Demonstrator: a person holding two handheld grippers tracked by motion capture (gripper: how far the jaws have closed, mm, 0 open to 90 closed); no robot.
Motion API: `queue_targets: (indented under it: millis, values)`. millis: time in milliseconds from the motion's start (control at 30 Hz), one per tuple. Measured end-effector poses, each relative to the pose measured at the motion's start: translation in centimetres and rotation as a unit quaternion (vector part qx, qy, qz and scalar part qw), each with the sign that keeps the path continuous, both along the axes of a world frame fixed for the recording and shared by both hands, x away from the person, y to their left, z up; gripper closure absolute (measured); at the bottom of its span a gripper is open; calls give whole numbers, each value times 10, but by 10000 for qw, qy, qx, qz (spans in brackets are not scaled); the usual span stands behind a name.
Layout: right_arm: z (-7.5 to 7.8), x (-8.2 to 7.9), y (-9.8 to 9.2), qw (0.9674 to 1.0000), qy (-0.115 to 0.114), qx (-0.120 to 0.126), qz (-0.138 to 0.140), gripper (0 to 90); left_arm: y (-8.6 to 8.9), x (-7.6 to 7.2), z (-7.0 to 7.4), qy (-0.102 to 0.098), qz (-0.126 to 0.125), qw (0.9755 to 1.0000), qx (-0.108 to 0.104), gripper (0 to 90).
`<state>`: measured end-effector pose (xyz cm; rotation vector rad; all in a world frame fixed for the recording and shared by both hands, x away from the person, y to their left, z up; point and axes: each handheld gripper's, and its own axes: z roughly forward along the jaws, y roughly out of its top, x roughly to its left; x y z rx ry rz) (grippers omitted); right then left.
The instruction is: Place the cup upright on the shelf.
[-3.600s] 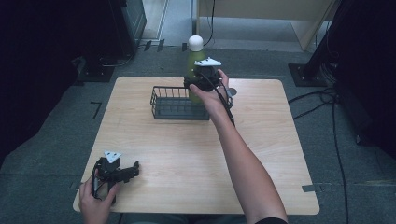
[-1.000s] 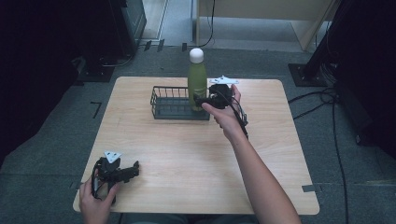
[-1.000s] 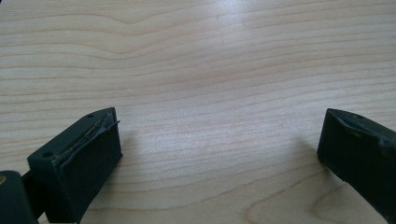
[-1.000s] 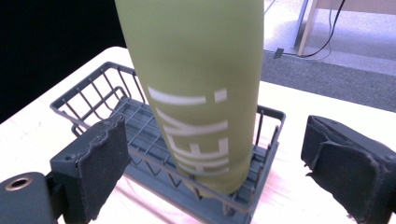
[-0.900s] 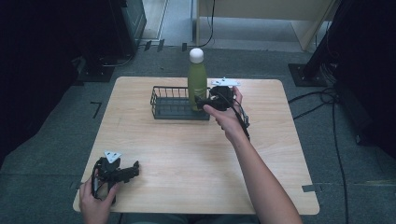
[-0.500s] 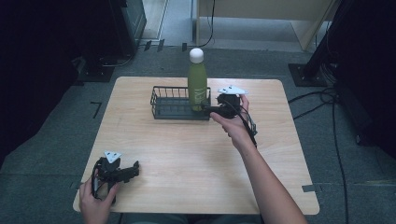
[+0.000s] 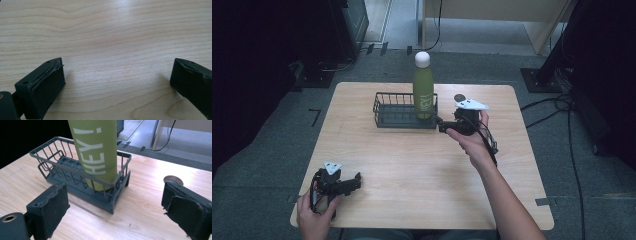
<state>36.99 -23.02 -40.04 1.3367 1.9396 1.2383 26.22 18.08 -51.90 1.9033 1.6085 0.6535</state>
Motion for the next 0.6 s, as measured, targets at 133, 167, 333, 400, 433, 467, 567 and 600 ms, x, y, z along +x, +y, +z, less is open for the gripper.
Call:
queue_targets:
  millis: [133, 167, 333, 400, 433, 467, 567, 600]
  values:
    - [-1, -8, -7, 10000, 0, -37, -53, 42, 0, 0, 0, 1, 0, 10000, 1, 0]
    - [-1, -10, -9, 10000, 11, -47, -71, 35, 0, 0, 0, 0, 1, 10000, 0, 0]
    - [-5, -18, -21, 9998, 50, -74, -189, 21, 0, 0, 0, 6, -5, 10000, 7, 0]
    - [-7, -21, -26, 9997, 80, -50, -242, 17, 0, 0, 0, -1, 2, 10000, -2, 0]
    - [-7, -23, -29, 9996, 90, -45, -260, 12, 0, 0, 0, 7, -6, 10000, 8, 0]
    - [-8, -24, -32, 9995, 97, -42, -297, 11, 0, 0, 0, 0, 0, 10000, -1, 0]
    - [-9, -28, -40, 9992, 119, -34, -381, 3, 0, 0, 0, 6, -6, 10000, 8, 0]
    - [-10, -29, -43, 9991, 130, -15, -408, 2, 0, 0, 0, 0, 0, 10000, 0, 0]
